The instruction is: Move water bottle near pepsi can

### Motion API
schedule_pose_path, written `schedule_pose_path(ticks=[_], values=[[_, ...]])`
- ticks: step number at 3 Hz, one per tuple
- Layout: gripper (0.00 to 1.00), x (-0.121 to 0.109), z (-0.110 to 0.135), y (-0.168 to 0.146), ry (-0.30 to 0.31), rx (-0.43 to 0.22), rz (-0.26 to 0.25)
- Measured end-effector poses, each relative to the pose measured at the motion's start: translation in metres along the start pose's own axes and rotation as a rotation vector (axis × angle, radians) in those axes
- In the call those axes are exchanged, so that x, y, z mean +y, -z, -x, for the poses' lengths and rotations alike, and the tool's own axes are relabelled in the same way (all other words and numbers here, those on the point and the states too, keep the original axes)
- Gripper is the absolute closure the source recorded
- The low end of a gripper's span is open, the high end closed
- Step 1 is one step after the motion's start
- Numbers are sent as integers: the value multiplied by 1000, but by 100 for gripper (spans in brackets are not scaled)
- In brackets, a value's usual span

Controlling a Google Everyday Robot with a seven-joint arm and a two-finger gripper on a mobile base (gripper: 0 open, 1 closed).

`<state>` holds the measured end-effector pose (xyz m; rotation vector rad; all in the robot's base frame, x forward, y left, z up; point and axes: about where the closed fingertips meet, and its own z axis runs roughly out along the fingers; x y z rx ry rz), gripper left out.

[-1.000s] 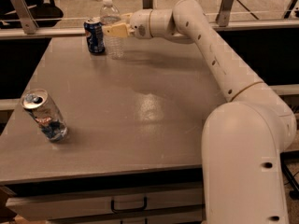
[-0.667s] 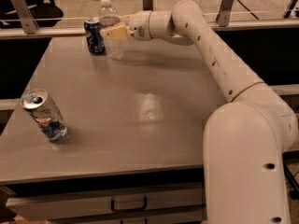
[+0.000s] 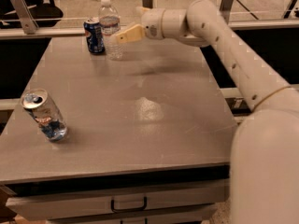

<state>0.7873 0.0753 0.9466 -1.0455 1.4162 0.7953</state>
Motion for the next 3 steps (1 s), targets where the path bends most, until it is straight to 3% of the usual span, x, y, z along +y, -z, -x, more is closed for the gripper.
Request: schedule_pose_path(ticks=[1, 2, 3], values=[[0, 5, 28, 72, 71, -9, -119], [0, 31, 60, 154, 155, 12, -242], [0, 24, 54, 204, 154, 37, -312]])
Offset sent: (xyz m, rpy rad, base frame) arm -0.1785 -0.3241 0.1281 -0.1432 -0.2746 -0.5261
